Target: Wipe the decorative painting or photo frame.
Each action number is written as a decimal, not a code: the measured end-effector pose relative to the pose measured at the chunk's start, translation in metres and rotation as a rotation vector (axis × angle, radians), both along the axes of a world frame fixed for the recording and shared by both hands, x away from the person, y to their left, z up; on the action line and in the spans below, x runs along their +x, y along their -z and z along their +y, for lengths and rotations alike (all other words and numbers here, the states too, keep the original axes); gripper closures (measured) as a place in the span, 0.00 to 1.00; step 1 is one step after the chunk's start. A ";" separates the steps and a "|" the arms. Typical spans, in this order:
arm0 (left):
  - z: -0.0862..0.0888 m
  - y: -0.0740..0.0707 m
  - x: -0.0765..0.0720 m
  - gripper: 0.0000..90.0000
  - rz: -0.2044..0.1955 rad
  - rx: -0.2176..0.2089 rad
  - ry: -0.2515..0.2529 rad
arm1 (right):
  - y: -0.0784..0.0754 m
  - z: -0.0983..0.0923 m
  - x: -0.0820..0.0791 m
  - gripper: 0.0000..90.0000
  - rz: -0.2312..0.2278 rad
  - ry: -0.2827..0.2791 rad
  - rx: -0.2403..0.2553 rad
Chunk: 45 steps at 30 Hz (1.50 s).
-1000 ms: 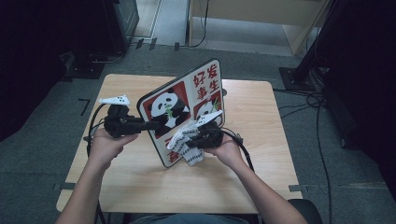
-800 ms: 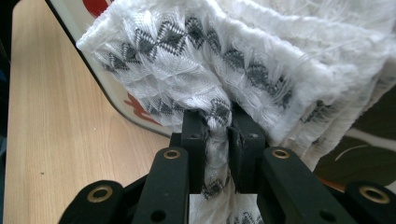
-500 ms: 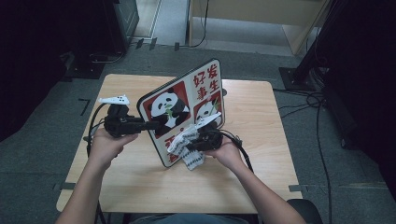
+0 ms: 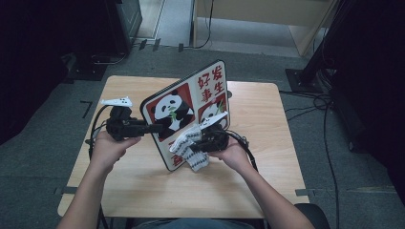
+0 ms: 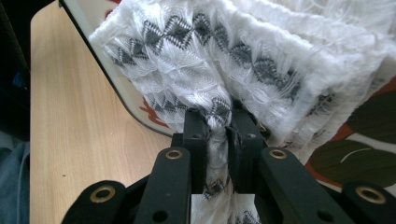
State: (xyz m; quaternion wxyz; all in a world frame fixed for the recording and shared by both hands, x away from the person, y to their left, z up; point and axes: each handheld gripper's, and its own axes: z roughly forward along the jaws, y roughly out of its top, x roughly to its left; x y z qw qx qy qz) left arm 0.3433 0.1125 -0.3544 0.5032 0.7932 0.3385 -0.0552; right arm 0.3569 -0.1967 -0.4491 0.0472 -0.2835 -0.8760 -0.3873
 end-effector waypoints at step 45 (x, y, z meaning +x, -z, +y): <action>0.044 -0.012 -0.012 0.52 -0.061 -0.006 -0.111 | -0.144 0.027 0.013 0.89 -0.153 -0.062 0.063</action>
